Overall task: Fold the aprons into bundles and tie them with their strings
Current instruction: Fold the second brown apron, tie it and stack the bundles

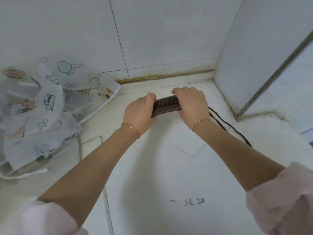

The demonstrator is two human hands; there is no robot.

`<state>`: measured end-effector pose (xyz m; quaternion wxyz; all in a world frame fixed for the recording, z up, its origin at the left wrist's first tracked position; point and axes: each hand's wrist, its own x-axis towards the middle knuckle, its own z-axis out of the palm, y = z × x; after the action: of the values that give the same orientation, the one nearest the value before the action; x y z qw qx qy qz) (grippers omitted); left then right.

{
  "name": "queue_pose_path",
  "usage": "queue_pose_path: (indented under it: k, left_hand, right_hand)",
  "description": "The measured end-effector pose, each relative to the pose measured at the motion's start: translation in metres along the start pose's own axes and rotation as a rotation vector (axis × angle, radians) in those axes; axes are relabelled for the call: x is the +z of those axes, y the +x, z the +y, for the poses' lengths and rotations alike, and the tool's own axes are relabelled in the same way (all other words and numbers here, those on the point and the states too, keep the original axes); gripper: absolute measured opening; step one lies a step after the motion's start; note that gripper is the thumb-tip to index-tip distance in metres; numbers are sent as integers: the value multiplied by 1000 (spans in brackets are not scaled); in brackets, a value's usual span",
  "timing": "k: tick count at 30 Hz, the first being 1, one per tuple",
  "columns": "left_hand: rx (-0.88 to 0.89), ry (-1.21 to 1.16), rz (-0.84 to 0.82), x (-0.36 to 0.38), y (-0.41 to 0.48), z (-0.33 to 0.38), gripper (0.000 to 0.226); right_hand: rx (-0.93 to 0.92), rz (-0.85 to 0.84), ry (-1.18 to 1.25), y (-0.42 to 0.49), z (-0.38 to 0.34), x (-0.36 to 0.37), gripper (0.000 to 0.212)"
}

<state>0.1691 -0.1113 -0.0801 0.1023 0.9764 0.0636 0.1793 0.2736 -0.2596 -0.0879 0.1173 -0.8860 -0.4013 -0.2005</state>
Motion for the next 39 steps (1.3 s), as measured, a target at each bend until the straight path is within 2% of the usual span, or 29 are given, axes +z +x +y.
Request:
queue_pose_path:
  k: [2,5,7,9,11,13,14,17,21,24,28,32,35,37,39]
  left_hand:
    - [37,18,-115,16,-19,4,32]
    - [34,77,-524,46,-62,7,34]
    - [36,19,-594,54,-79,7,35]
    - [-16,-81,-620,48,-78,5,36]
    - [-111,-216,-729,39,-69,1,38]
    - [-271,-444,-845,33,-63,-5,37]
    - [-367,-574,-874,31,-63,-8,37]
    - [-625,-910,-788,31,-72,-14,32]
    - [-801,-1095,-568,39,-90,-18,35]
    - [-775,-1012,-468,46,-94,-16,34]
    - [-666,-771,-352,53,-91,-11,32]
    - [-619,-498,-365,59,-88,-3,27]
    - [-642,-250,-472,55,-79,0,37]
    - [-516,14,-535,50,-68,-1,43]
    - [-274,95,-551,49,-54,2,45]
  right_hand:
    - [-40,-34,-35,-26,0,11,39]
    - [-95,-360,-69,-84,-3,31,35]
    - [-138,-453,-45,-110,0,36,32]
    - [-151,-548,64,-111,5,29,27]
    - [-121,-670,223,-102,9,16,24]
    - [38,-831,446,-94,12,2,20]
    - [120,-843,575,-92,14,-2,18]
    - [269,-786,783,-94,20,0,12]
    - [310,-758,695,-95,18,18,11]
    - [336,-737,575,-91,9,29,16]
    - [357,-715,428,-87,1,37,25]
    - [377,-720,288,-92,-9,45,30]
    - [430,-704,242,-95,-15,48,35]
    - [454,-690,251,-95,-17,48,37]
    - [462,-699,291,-96,-17,47,39]
